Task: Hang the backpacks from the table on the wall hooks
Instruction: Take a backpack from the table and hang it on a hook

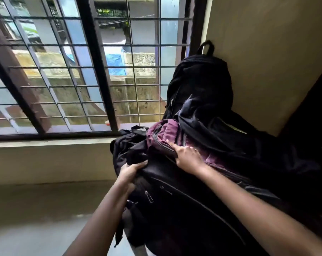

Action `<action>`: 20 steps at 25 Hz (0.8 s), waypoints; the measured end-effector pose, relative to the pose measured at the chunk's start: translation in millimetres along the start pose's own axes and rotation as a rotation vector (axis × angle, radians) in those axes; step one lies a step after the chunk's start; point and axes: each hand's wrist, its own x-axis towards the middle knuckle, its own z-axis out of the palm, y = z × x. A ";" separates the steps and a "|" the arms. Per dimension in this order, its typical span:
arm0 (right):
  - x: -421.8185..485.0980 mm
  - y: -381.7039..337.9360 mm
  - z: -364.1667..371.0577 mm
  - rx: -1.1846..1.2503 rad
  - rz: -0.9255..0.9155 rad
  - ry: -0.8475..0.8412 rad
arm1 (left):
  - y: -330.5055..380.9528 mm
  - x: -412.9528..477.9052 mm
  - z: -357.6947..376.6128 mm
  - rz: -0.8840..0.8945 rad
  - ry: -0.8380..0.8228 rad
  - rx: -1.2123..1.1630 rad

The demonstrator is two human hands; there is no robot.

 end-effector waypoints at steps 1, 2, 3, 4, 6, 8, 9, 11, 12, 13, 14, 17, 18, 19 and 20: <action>-13.4 1.4 -11.2 0.003 -0.033 -0.023 | -8.1 -17.8 -12.7 -0.010 -0.037 -0.047; -27.4 0.5 -20.1 0.010 -0.068 -0.037 | -18.8 -35.4 -26.4 -0.027 -0.069 -0.091; -39.6 -2.1 -23.0 0.013 -0.107 -0.054 | -30.9 -50.3 -39.1 -0.055 -0.081 -0.144; -51.1 -7.5 -19.8 0.004 -0.153 -0.079 | -44.8 -60.9 -50.9 -0.096 -0.065 -0.216; -70.3 -23.0 5.3 -0.047 -0.234 -0.112 | -69.0 -71.0 -66.5 -0.138 -0.068 -0.404; -79.3 -30.8 35.2 -0.060 -0.247 -0.096 | -77.3 -74.4 -64.6 -0.103 -0.049 -0.522; -79.9 -31.3 44.4 -0.043 -0.238 -0.074 | -76.5 -73.7 -58.0 -0.100 -0.027 -0.533; -79.1 -31.2 45.7 -0.014 -0.230 -0.025 | -68.9 -70.9 -38.0 -0.116 -0.019 -0.516; -80.3 -31.3 41.6 -0.012 -0.227 -0.010 | -66.8 -67.9 -30.2 -0.122 -0.015 -0.493; -83.6 -32.5 36.1 -0.011 -0.218 -0.004 | -64.3 -68.5 -25.3 -0.129 -0.002 -0.484; -88.5 -34.2 30.2 -0.005 -0.212 0.000 | -64.4 -69.7 -24.7 -0.130 0.005 -0.483; -113.7 -45.7 8.8 0.021 -0.218 0.007 | -71.3 -101.4 -38.4 -0.138 -0.019 -0.527; -123.1 -50.2 4.5 0.025 -0.236 0.001 | -75.1 -116.7 -44.1 -0.140 -0.042 -0.556; -136.4 -59.2 1.3 0.035 -0.256 -0.005 | -80.0 -133.1 -53.1 -0.132 -0.059 -0.589; -150.4 -71.2 -0.3 0.045 -0.277 -0.007 | -84.5 -149.1 -64.1 -0.117 -0.067 -0.615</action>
